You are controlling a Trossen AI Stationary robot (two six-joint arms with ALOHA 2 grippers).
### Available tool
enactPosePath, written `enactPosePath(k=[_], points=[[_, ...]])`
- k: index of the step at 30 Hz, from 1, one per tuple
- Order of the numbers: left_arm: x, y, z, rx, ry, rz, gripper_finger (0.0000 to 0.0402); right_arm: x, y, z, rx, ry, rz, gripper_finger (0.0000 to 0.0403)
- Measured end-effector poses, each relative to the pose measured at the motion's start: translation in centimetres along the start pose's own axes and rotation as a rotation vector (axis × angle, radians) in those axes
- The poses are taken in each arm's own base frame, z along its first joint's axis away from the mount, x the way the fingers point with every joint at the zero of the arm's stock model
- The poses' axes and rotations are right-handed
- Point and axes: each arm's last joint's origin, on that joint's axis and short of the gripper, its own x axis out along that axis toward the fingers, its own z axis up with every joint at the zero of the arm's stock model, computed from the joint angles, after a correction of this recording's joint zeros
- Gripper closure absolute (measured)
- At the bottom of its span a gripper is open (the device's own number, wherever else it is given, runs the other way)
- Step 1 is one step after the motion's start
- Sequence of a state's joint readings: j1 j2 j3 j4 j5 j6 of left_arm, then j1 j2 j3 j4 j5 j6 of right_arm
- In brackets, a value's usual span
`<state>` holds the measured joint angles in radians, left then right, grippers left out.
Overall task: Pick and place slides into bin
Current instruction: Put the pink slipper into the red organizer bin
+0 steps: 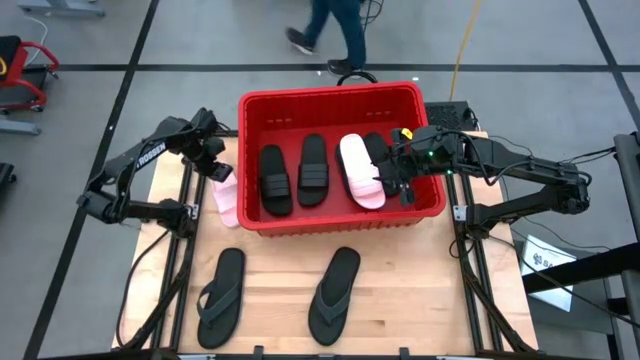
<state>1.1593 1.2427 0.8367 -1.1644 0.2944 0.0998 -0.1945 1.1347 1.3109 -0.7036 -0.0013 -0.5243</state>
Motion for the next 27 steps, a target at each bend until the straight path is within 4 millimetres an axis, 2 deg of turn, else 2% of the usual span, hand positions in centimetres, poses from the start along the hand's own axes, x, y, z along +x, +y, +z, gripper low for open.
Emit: enactPosePath(k=[7, 27], points=[[0.73, 0.26, -0.32, -0.011, 0.001, -0.097, 0.0245, 0.00, 0.00, -0.01, 0.014, 0.000, 0.000, 0.0236], [0.86, -0.02, -0.38, -0.032, 0.020, -0.075, 0.0245, 0.00, 0.00, -0.01, 0.015, 0.000, 0.000, 0.0236]])
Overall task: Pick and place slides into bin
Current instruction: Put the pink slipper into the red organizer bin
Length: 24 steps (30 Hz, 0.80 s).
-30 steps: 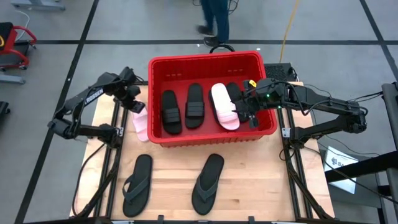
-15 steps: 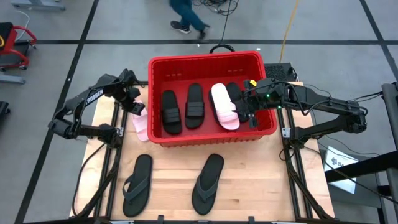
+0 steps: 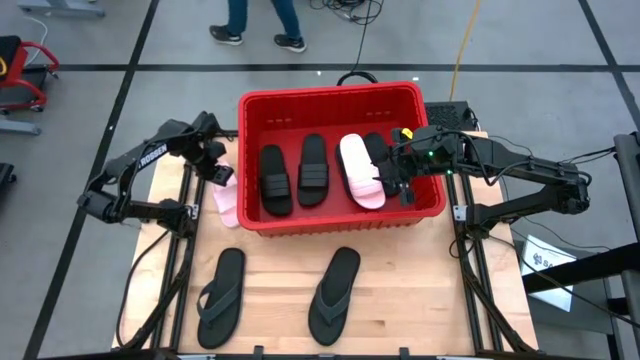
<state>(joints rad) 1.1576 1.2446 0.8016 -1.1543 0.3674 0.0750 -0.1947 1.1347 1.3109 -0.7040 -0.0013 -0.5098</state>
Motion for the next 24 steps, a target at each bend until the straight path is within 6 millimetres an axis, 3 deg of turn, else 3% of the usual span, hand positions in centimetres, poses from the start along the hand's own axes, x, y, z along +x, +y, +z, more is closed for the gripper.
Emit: enactPosePath(k=[8, 24], points=[[1.2, -0.3, -0.3, 0.003, 0.020, 0.002, 0.0245, 0.0, 0.0, 0.0, -0.002, -0.004, -0.002, 0.0236], [1.2, -0.7, -0.2, 0.022, 0.017, 0.002, 0.0245, 0.0, -0.1, 0.2, -0.026, -0.020, -0.012, 0.0236]])
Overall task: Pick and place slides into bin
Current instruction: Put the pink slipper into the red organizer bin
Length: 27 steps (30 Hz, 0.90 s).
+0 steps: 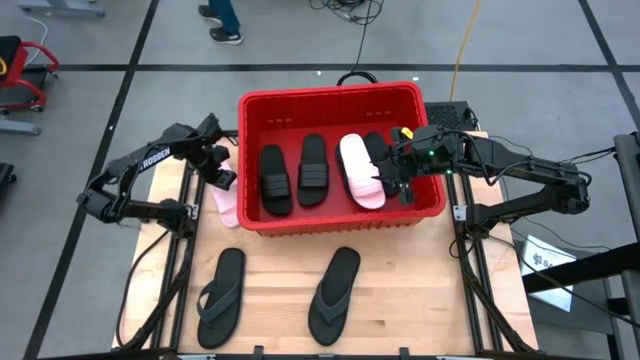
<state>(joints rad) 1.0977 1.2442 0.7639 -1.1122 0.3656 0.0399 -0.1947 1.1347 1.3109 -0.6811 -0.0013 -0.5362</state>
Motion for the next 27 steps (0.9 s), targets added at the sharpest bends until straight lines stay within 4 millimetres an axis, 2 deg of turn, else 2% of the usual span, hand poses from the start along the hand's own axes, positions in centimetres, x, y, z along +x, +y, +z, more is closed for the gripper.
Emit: enactPosePath(k=[9, 17, 22, 25, 27], points=[[0.3, -0.6, 0.0, 0.030, 0.016, 0.001, 0.0245, 0.0, 0.0, 0.0, -0.004, 0.000, 0.000, 0.0236], [2.8, -1.3, 0.0, 0.030, 0.154, -0.020, 0.0245, 0.0, 0.0, 0.0, -0.006, 0.000, 0.000, 0.0236], [3.1, -1.7, 0.0, 0.059, 0.174, -0.022, 0.0245, 0.0, 0.0, 0.0, -0.007, 0.000, -0.001, 0.0236], [3.2, -1.9, 0.0, 0.068, 0.177, -0.019, 0.0260, 0.0, 0.0, 0.0, -0.006, -0.004, -0.002, 0.0236], [3.2, -1.9, 0.0, 0.071, 0.178, -0.019, 0.0286, 0.0, 0.0, 0.0, -0.002, -0.003, -0.002, 0.0236]])
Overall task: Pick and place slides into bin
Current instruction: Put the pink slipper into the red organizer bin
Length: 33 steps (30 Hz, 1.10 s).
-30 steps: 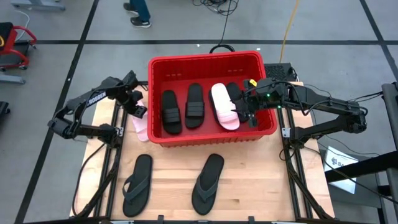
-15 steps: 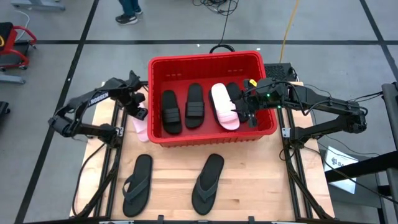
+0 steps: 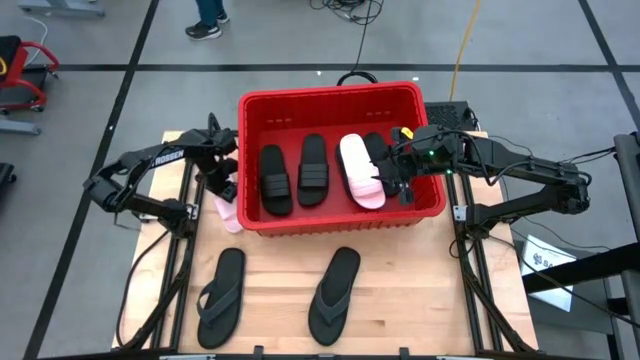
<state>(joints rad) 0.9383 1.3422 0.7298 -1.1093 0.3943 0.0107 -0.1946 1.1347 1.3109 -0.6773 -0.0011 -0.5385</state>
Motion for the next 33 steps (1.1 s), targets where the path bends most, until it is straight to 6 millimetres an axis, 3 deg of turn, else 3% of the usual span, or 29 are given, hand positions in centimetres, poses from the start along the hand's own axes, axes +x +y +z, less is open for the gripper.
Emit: enactPosePath(k=[6, 15, 20, 28, 33], points=[[0.0, -0.1, 0.0, 0.004, 0.004, -0.003, 0.0390, 0.0, 0.0, 0.0, 0.000, -0.001, 0.000, 0.0236], [-1.4, -0.5, -0.5, -0.002, 0.068, 0.055, 0.0397, 0.0, 0.0, 0.0, 0.000, -0.001, 0.000, 0.0236], [-4.0, -1.5, -1.3, -0.008, 0.051, 0.092, 0.0398, 0.0, 0.0, 0.0, 0.000, 0.000, 0.000, 0.0236], [-10.1, -3.7, -3.6, -0.034, -0.052, 0.203, 0.0400, 0.0, 0.0, 0.0, 0.000, 0.000, 0.000, 0.0236], [-14.0, -5.6, -4.8, -0.025, -0.250, 0.230, 0.0400, 0.0, 0.0, 0.0, 0.000, 0.000, 0.000, 0.0236]])
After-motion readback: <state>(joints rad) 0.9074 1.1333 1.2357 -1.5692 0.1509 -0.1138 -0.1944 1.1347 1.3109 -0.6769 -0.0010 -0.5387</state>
